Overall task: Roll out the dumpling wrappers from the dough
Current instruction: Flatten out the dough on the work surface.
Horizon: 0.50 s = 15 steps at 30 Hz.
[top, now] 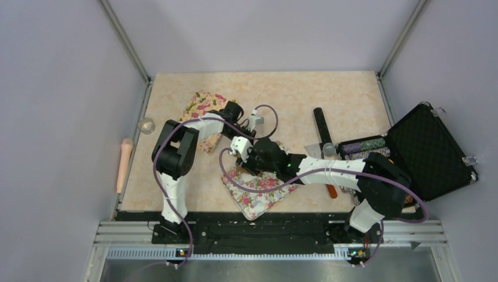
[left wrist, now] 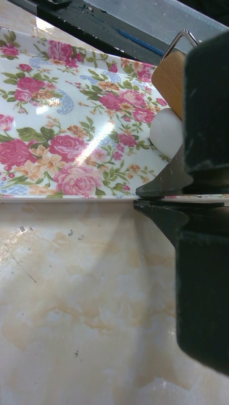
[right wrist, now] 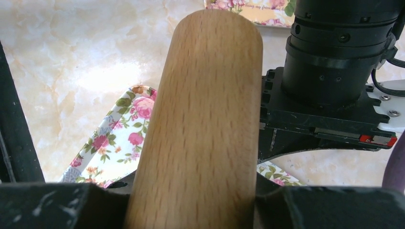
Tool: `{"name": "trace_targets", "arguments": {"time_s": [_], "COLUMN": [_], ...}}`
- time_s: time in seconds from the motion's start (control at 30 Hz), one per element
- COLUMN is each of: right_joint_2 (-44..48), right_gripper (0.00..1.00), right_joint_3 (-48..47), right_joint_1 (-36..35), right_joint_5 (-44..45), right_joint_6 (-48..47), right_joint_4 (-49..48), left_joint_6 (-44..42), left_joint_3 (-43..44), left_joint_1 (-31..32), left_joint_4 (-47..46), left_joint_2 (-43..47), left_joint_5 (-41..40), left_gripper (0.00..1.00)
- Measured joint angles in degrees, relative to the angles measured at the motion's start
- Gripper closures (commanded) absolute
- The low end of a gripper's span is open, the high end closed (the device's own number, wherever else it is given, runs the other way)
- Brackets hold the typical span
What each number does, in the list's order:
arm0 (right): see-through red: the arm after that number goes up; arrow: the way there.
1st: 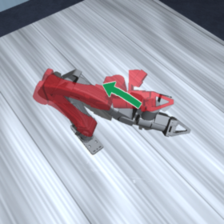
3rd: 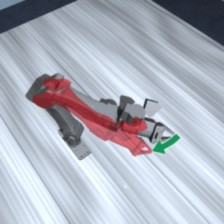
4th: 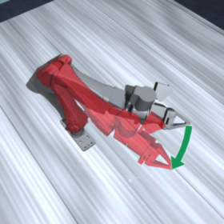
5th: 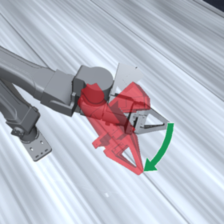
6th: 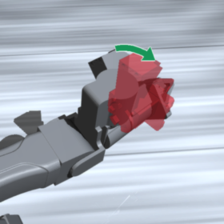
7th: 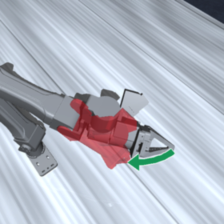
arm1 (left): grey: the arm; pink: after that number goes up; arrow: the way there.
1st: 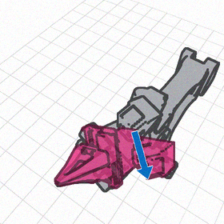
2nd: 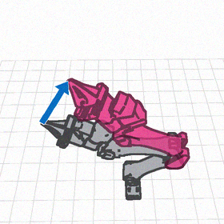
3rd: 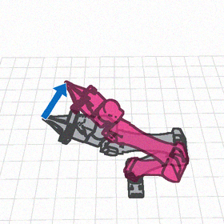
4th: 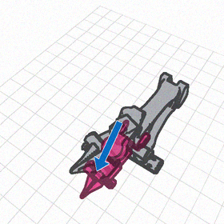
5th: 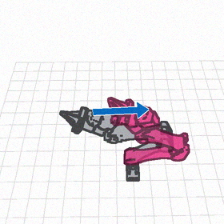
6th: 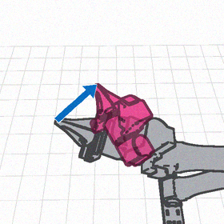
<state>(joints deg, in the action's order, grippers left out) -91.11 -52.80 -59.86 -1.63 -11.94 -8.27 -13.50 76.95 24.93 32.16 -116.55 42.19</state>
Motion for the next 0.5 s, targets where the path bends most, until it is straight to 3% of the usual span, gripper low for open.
{"name": "trace_targets", "arguments": {"time_s": [0.5], "right_joint_2": [0.6], "right_gripper": [1.00], "right_joint_3": [4.6], "right_joint_1": [2.1], "right_joint_5": [-3.4], "right_joint_6": [-0.9], "right_joint_4": [-6.3], "left_joint_6": [-0.2], "left_joint_3": [0.0], "left_joint_1": [0.0], "left_joint_4": [0.0], "left_joint_2": [0.0], "left_joint_5": [0.0], "left_gripper": [1.00]}}
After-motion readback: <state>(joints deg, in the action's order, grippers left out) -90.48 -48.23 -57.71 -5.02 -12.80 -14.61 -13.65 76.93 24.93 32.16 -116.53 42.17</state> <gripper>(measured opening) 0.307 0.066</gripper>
